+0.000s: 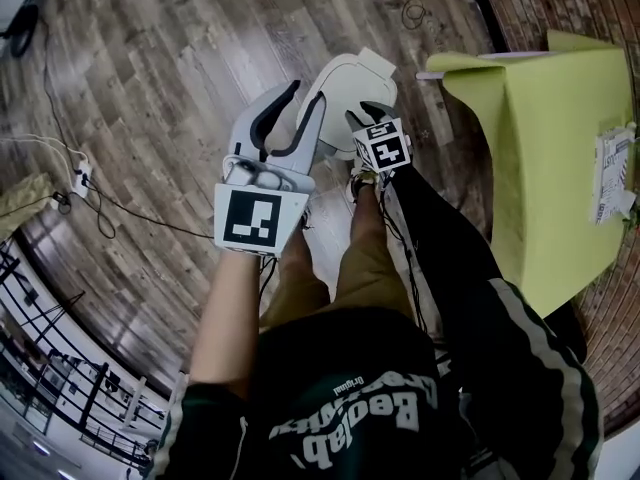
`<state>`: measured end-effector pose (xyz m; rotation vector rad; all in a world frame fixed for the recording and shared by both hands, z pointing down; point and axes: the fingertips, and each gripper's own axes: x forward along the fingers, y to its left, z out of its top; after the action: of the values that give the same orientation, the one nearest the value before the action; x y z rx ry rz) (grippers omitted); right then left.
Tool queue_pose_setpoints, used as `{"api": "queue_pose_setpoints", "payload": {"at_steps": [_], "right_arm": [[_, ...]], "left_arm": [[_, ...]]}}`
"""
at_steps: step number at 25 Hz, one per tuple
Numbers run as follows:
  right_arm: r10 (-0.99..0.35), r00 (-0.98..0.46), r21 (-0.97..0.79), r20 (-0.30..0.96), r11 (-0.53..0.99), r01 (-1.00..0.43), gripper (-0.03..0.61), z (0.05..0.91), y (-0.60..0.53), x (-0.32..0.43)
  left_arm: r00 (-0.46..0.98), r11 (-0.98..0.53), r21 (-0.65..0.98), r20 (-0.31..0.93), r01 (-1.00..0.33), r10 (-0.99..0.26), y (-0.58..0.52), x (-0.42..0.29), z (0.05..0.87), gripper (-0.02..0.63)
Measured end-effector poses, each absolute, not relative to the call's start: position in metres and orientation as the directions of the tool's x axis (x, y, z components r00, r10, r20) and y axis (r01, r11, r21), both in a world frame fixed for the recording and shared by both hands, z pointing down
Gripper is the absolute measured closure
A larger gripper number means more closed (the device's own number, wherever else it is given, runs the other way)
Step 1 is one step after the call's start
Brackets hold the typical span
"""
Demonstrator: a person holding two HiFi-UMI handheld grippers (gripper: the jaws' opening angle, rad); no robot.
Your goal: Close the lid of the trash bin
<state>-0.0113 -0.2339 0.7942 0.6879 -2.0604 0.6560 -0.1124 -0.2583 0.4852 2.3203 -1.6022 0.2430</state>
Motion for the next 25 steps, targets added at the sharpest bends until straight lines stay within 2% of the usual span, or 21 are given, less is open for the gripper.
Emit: {"api": "queue_pose_setpoints", "payload": {"at_steps": [15,25], "right_arm": [[-0.373,-0.616,-0.181,0.694,0.738,-0.650,0.437,0.648,-0.244,-0.001],[-0.464,-0.675,-0.130,0.573,0.763,-0.634,0.437,0.539,-0.247,-0.017]], "left_arm": [[0.380,-0.372,0.094,0.349,-0.924,-0.856,-0.251,-0.088,0.445,0.502],[0.341,-0.331,0.085,0.299,-0.940,-0.891,-0.250,-0.105,0.396,0.512]]}}
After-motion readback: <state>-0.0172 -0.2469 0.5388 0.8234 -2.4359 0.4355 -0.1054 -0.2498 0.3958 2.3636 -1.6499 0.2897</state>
